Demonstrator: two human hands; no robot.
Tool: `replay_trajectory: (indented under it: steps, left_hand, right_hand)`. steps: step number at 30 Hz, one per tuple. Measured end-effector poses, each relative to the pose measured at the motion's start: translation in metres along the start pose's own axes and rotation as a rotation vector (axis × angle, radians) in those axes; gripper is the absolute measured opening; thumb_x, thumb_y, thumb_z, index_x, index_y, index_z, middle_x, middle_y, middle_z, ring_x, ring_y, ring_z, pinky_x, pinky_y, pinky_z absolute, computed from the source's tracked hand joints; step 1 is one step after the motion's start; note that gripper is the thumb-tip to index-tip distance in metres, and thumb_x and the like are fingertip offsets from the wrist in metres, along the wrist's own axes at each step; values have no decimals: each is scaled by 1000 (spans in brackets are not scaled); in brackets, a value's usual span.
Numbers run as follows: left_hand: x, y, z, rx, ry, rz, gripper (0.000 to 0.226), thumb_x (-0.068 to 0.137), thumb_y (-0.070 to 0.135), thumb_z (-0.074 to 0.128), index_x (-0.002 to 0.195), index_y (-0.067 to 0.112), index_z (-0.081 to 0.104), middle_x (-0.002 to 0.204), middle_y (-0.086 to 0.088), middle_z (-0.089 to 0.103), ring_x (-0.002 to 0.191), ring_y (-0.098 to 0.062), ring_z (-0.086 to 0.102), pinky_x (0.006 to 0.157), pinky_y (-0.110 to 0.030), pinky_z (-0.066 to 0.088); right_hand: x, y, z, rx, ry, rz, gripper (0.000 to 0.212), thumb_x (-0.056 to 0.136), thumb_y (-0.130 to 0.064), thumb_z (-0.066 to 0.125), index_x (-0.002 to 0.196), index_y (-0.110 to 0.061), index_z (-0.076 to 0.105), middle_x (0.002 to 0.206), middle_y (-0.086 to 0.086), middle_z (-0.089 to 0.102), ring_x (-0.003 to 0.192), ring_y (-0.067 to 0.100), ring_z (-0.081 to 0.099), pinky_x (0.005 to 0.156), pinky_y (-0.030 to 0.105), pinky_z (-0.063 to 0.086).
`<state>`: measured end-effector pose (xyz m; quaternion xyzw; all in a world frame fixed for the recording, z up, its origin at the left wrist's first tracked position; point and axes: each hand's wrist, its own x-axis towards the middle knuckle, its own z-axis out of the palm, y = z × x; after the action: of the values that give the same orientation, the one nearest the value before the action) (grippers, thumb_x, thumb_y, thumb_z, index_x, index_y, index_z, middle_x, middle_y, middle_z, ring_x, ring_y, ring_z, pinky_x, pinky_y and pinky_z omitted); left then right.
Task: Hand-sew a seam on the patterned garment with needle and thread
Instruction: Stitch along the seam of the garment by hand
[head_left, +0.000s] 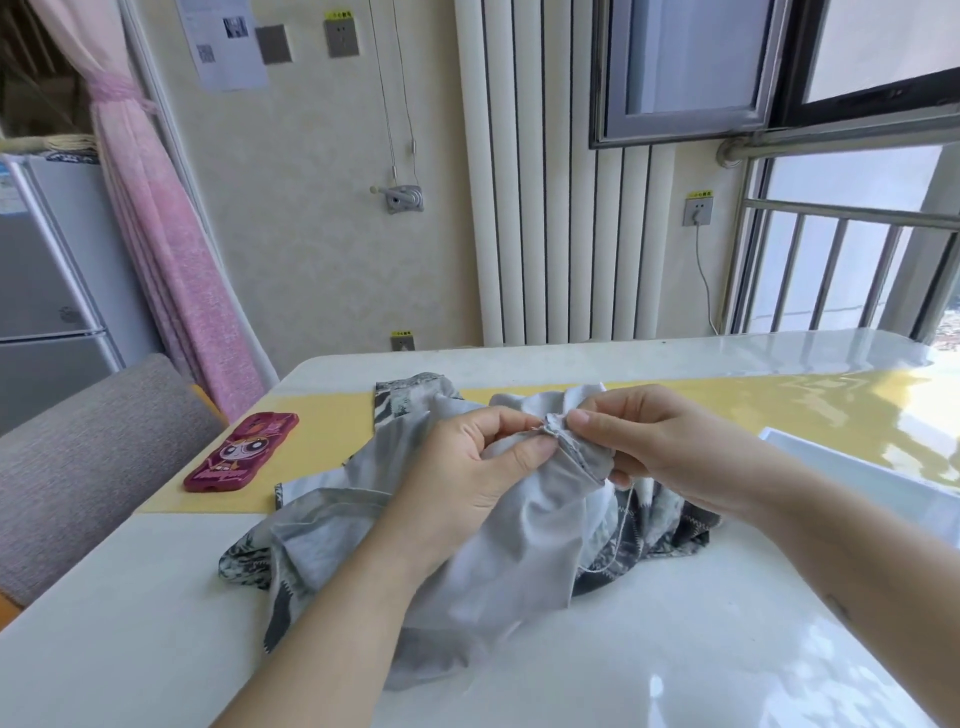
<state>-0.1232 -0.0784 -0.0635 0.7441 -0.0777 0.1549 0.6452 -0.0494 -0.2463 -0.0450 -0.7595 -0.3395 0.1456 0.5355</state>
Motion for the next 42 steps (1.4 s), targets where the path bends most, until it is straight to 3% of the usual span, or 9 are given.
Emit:
replay_trajectory:
  steps: [2, 5, 9, 14, 20, 26, 29, 38, 42]
  left_hand:
    - [7, -4, 4, -2, 33, -9, 3, 79, 20, 68, 81, 20, 70, 80, 11, 72, 80, 1, 64, 78, -12, 46]
    - [19, -12, 9, -46, 105, -38, 15, 68, 33, 68, 76, 21, 72, 82, 5, 73, 82, -7, 65, 86, -25, 49]
    - [33, -18, 16, -66, 124, -41, 11, 66, 38, 69, 69, 29, 73, 82, 3, 72, 85, -12, 64, 92, -35, 47]
    - [43, -25, 20, -52, 141, -11, 11, 72, 39, 75, 67, 31, 72, 77, 8, 71, 83, -9, 63, 90, -33, 46]
    - [46, -32, 20, -158, 150, 2, 12, 65, 38, 69, 70, 28, 72, 80, 9, 72, 84, -6, 65, 82, -20, 48]
    - [41, -34, 7, -138, 85, 12, 13, 73, 22, 69, 86, 20, 65, 86, 9, 72, 85, -3, 65, 79, -15, 48]
    - [31, -34, -2, -101, 70, 44, 14, 84, 5, 65, 86, 19, 65, 83, 12, 71, 83, 1, 64, 77, -12, 46]
    - [18, -36, -28, 72, 84, 112, 9, 85, 13, 68, 84, 21, 65, 73, 21, 67, 72, 8, 59, 70, -6, 41]
    - [15, -28, -42, 69, 23, 109, 12, 84, 14, 70, 79, 24, 66, 66, 25, 65, 66, 12, 58, 65, -3, 38]
  right_hand:
    - [4, 3, -3, -21, 129, -65, 23, 89, -33, 64, 74, -16, 66, 66, 1, 52, 60, 18, 42, 62, 37, 32]
    - [4, -3, -6, -7, 337, -201, 11, 84, -22, 68, 74, -18, 65, 64, -10, 52, 48, 14, 36, 47, 19, 29]
    - [2, -1, -6, -143, 236, -223, 13, 83, -18, 70, 72, -17, 63, 40, -20, 45, 37, 5, 25, 39, 12, 20]
    - [11, 8, -12, -261, 258, -165, 16, 81, -29, 72, 73, -22, 61, 41, -27, 47, 36, 8, 33, 39, 10, 24]
    - [19, 10, -12, -298, 262, -151, 9, 84, -32, 68, 79, -24, 67, 80, -12, 68, 44, 1, 46, 44, 8, 31]
    - [25, 2, -4, -257, 271, -116, 5, 83, -20, 69, 78, -20, 69, 73, -11, 68, 46, -1, 46, 49, 7, 33]
    - [24, -3, 7, -288, 255, -119, 5, 80, -16, 73, 78, -18, 68, 60, -23, 62, 45, -3, 48, 48, 6, 33]
    - [29, -21, 33, -437, 231, -88, 9, 76, -21, 76, 72, -18, 68, 47, -22, 55, 37, 2, 40, 42, 7, 29]
    - [40, -37, 26, -359, 53, 32, 15, 66, -31, 78, 69, -17, 71, 68, 1, 71, 58, 13, 58, 62, 28, 48]
